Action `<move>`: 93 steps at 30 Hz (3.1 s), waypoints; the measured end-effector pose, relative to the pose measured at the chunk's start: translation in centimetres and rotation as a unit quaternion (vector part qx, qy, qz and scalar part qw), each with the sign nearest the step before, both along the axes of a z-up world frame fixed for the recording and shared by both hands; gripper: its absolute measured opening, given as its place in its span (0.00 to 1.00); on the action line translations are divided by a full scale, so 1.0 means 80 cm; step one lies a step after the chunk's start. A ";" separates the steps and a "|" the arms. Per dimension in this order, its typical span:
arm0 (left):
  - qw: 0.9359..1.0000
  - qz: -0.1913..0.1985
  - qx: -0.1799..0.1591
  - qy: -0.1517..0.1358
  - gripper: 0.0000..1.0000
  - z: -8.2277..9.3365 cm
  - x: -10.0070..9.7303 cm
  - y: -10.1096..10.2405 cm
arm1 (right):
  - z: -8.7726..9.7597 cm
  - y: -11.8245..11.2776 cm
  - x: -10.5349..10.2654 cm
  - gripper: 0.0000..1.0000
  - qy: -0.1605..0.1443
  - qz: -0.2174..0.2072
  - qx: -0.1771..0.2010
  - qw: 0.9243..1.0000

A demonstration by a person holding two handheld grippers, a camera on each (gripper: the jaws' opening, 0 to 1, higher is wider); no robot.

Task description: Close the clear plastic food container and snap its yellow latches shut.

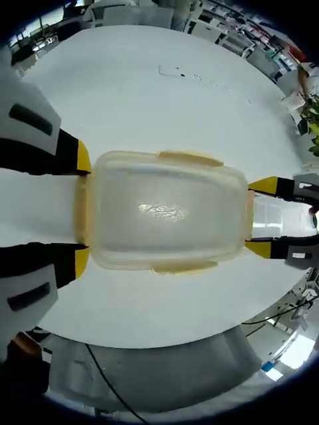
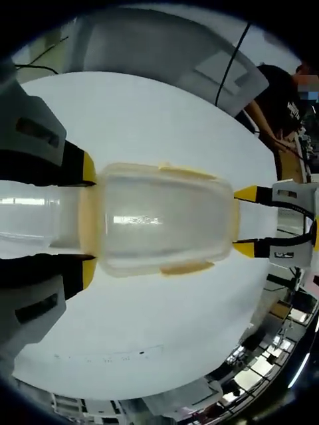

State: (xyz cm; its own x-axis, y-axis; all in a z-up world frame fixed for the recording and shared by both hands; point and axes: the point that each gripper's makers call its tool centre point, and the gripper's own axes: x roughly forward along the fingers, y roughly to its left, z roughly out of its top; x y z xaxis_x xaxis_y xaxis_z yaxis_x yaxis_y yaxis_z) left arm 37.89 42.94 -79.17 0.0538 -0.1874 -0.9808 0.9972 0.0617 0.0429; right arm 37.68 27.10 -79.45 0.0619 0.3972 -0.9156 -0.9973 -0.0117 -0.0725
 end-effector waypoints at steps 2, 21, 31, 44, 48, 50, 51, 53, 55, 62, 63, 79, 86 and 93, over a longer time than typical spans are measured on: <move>1.000 0.006 -0.002 0.005 0.33 0.004 -0.005 -0.006 | 0.004 -0.006 -0.002 0.35 0.000 0.004 0.000 1.000; 1.000 0.031 -0.004 -0.001 0.33 0.041 -0.015 -0.036 | 0.037 -0.038 -0.013 0.35 -0.007 0.017 0.035 0.999; 1.000 0.030 -0.003 -0.002 0.33 0.037 -0.013 -0.063 | 0.039 -0.067 -0.016 0.35 -0.005 0.014 0.035 0.999; 0.999 0.024 -0.018 0.009 0.33 0.031 -0.018 -0.118 | 0.034 -0.121 -0.017 0.35 0.001 0.007 0.031 0.999; 0.999 0.025 -0.022 0.013 0.33 0.035 -0.018 -0.132 | 0.037 -0.135 -0.016 0.35 0.000 0.006 0.031 1.000; 0.999 0.024 -0.027 0.012 0.33 0.037 -0.017 -0.140 | 0.039 -0.142 -0.014 0.35 -0.001 0.003 0.032 0.999; 0.999 0.024 -0.028 0.011 0.33 0.038 -0.016 -0.142 | 0.040 -0.145 -0.014 0.35 0.000 0.002 0.033 0.999; 0.999 0.022 -0.026 0.011 0.33 0.038 -0.016 -0.149 | 0.041 -0.151 -0.014 0.35 0.001 0.000 0.035 0.999; 0.999 0.020 -0.025 0.009 0.33 0.038 -0.015 -0.155 | 0.040 -0.158 -0.013 0.35 -0.001 0.000 0.035 0.999; 1.000 0.011 -0.019 0.011 0.33 0.037 -0.014 -0.178 | 0.036 -0.179 -0.016 0.36 0.003 -0.008 0.032 0.999; 1.000 0.010 -0.020 0.011 0.33 0.036 -0.014 -0.182 | 0.037 -0.183 -0.017 0.36 0.002 -0.009 0.032 0.999; 1.000 -0.004 -0.020 0.016 0.33 0.025 -0.012 -0.243 | 0.032 -0.246 -0.019 0.36 0.009 -0.023 0.022 0.999; 0.999 -0.016 -0.017 0.027 0.33 0.017 -0.011 -0.264 | 0.021 -0.266 -0.023 0.36 0.019 -0.033 0.023 0.999; 0.999 -0.024 -0.010 0.031 0.33 0.010 -0.012 -0.272 | 0.013 -0.274 -0.026 0.36 0.023 -0.039 0.027 0.999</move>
State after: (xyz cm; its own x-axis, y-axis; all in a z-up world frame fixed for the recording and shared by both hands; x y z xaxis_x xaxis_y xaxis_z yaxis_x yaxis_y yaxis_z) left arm 36.90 21.21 -78.39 -0.0166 -0.2072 -0.9782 0.9997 0.0138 -0.0199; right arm 35.56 5.19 -78.38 0.0526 0.4411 -0.8959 -0.9974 0.0679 -0.0251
